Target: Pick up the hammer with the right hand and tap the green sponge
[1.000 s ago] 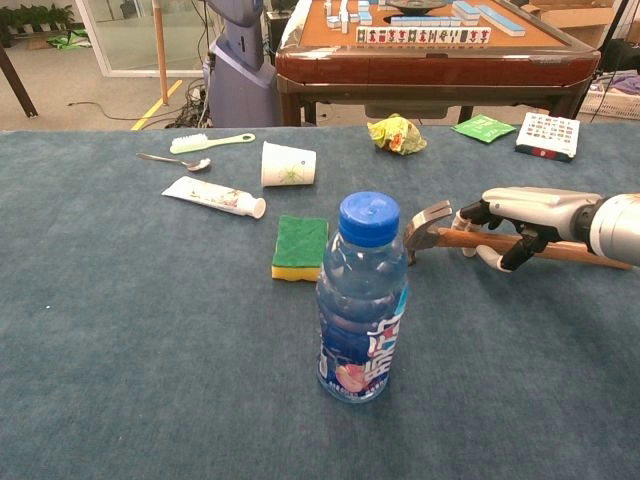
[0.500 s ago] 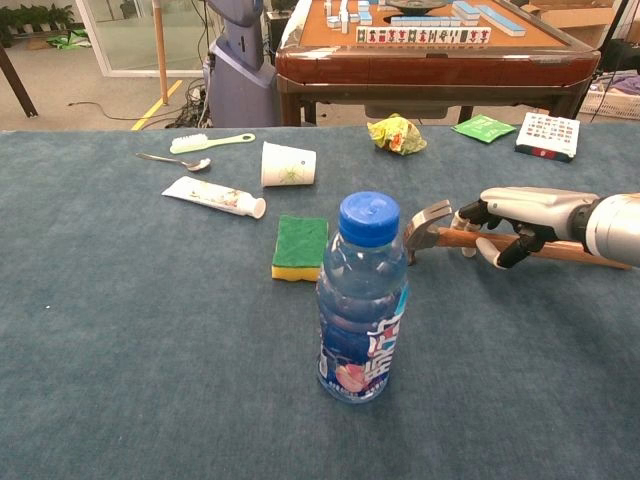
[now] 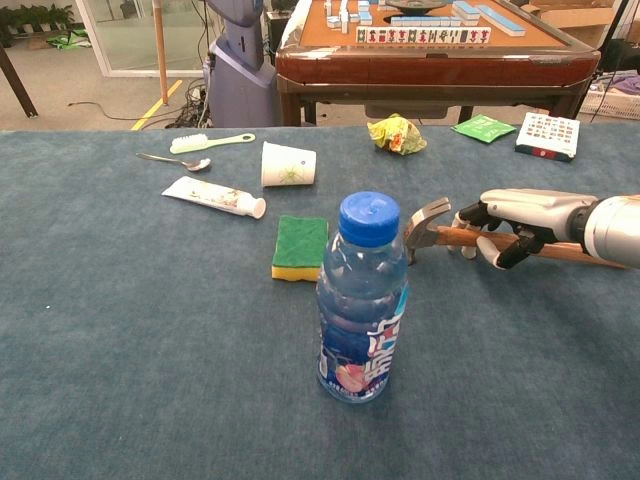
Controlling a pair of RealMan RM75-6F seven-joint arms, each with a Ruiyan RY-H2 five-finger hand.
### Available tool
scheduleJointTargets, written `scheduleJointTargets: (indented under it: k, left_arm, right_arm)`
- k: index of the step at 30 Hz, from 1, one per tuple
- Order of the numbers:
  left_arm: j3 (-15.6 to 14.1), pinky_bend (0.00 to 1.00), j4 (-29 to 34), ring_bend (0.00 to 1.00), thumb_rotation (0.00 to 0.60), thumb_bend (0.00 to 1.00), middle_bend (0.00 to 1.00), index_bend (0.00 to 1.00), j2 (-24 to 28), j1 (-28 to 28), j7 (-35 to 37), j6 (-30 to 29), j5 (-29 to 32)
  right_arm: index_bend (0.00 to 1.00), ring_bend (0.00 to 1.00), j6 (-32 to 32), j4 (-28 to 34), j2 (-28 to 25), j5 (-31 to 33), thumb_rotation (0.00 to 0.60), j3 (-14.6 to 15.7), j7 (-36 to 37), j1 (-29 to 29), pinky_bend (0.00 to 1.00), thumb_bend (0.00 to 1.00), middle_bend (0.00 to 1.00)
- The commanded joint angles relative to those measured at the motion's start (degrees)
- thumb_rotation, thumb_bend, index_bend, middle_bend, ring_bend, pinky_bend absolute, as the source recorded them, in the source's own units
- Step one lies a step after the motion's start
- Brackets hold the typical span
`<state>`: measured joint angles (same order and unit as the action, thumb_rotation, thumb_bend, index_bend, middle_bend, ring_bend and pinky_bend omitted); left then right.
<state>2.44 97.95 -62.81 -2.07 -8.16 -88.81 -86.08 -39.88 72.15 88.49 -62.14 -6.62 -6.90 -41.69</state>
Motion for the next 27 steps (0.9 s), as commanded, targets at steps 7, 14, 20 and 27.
scheduleJointTargets:
  k: [7,14,20,27]
  left_arm:
    - [0.00,0.08,0.17,0.15,0.600,0.28,0.13,0.18,0.10,-0.18,-0.16,0.30,0.04]
    - [0.00,0.08,0.08,0.15,0.600,0.28,0.13,0.18,0.06,-0.24,-0.15,0.40,0.05]
    - [-0.03,0.08,-0.04,0.15,0.600,0.28,0.13,0.18,0.07,-0.31,-0.08,0.54,0.07]
    - [-0.09,0.08,-0.09,0.15,0.600,0.28,0.13,0.18,0.11,-0.33,-0.02,0.68,0.11]
  right_arm:
    - [0.34,0.18,0.08,-0.46,0.41,0.12,0.599,-0.17,0.20,-0.21,0.20,0.70,0.38]
    - [0.35,0.21,-0.78,-0.48,0.51,-0.76,0.600,-0.21,0.75,0.04,0.20,0.68,0.45]
    - [0.37,0.23,-1.16,-0.67,0.65,-0.92,0.600,0.05,0.75,0.38,0.20,0.68,0.49]
    - [0.41,0.26,-1.25,-0.85,0.86,-0.72,0.600,0.12,0.46,0.52,0.20,0.68,0.53]
